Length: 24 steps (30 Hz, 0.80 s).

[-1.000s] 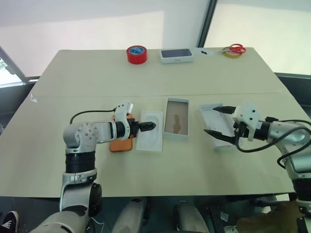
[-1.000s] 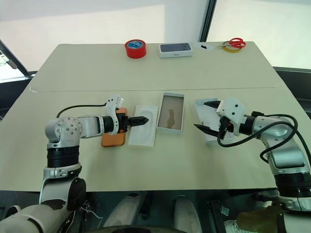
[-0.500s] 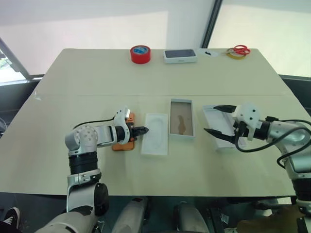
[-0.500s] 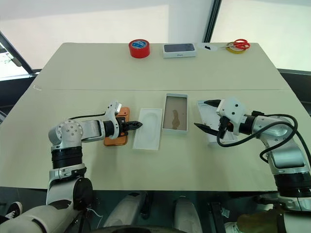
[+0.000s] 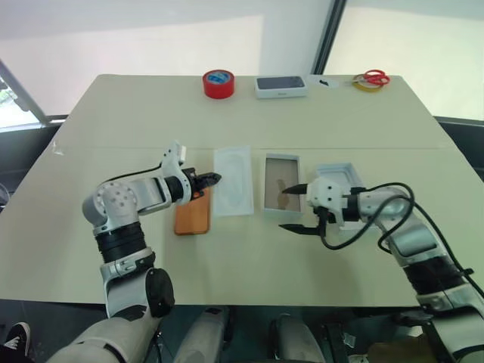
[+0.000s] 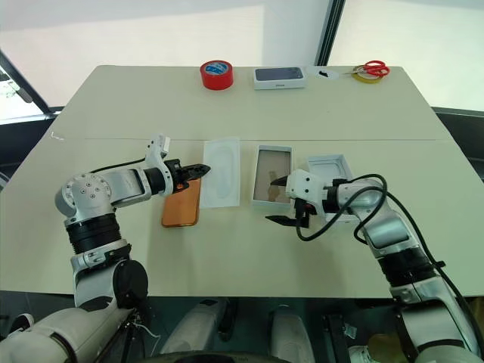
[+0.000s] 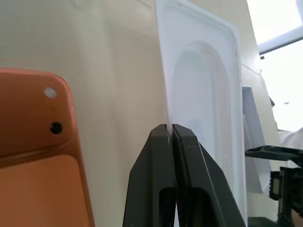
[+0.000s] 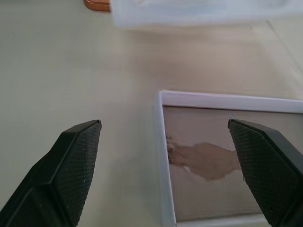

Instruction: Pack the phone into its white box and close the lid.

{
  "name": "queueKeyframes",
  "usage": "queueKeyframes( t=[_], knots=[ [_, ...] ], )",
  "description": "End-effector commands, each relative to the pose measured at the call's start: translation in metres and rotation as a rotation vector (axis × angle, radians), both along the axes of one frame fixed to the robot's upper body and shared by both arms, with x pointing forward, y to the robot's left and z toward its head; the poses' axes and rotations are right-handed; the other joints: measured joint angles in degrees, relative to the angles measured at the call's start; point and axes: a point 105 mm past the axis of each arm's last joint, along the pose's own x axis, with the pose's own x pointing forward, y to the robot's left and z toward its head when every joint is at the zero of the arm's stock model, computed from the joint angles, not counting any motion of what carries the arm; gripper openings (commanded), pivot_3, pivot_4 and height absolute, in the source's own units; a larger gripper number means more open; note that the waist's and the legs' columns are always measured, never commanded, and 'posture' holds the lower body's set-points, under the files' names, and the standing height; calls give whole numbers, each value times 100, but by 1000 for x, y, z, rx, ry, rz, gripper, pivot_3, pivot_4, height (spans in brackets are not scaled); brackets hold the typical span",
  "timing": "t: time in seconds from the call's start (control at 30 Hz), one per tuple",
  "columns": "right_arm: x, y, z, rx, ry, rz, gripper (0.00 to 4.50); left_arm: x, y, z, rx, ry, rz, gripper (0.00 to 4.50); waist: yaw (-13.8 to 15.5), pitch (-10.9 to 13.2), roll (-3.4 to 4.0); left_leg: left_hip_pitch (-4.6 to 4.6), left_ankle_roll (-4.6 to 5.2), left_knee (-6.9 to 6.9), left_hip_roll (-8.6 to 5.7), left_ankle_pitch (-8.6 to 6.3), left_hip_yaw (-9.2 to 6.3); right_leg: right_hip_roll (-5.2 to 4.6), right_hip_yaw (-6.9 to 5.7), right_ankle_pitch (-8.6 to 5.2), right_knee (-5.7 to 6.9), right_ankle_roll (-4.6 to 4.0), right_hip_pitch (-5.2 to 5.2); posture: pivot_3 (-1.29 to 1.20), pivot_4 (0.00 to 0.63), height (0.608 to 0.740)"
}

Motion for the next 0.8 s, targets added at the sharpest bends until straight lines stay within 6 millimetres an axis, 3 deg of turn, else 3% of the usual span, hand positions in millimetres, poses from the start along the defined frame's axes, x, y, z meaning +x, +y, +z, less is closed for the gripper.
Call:
queueKeyframes(
  t=[0.03, 0.23, 0.37, 0.53, 0.77, 0.8],
  knots=[
    [6, 4, 5, 14, 8, 6, 3241, -1, 4, 14, 18, -79, 16, 0, -9, 2, -3, 0, 1, 0, 0, 0, 0, 0, 0, 0, 0, 1, 0, 0, 150, 736],
    [7, 10, -9, -39, 47, 40, 41, -1, 6, 14, 17, -100, 57, 0, -17, 2, -4, 2, -1, -2, 1, 0, -1, 3, 1, 1, 5, 2, -2, 0, 150, 736],
    [8, 15, -12, -45, 44, 54, 41, 0, 4, 25, -61, -111, 63, 0, -19, 2, -5, 3, -1, -1, 1, 0, -1, 3, 0, 1, 5, 2, -1, 0, 150, 736],
    [-12, 35, -5, 2, 52, 150, 41, 0, -7, 32, -113, -104, 36, 0, -16, 2, -7, 2, -2, -1, 1, 1, -4, 4, -2, 1, 5, 2, -1, 0, 150, 736],
    [-20, 51, -2, 46, 30, 148, 41, -1, -21, 24, -82, -95, 8, 0, -14, 3, -8, 3, -3, -1, 1, 1, -4, 4, -2, 1, 7, 3, -1, 0, 150, 736],
    [-21, 52, -1, 55, 34, 149, 301, -1, -23, 21, -74, -88, 4, 0, -14, 3, -8, 2, -3, -1, 1, 1, -4, 4, -1, 2, 7, 3, -1, 0, 150, 736]
  ],
)
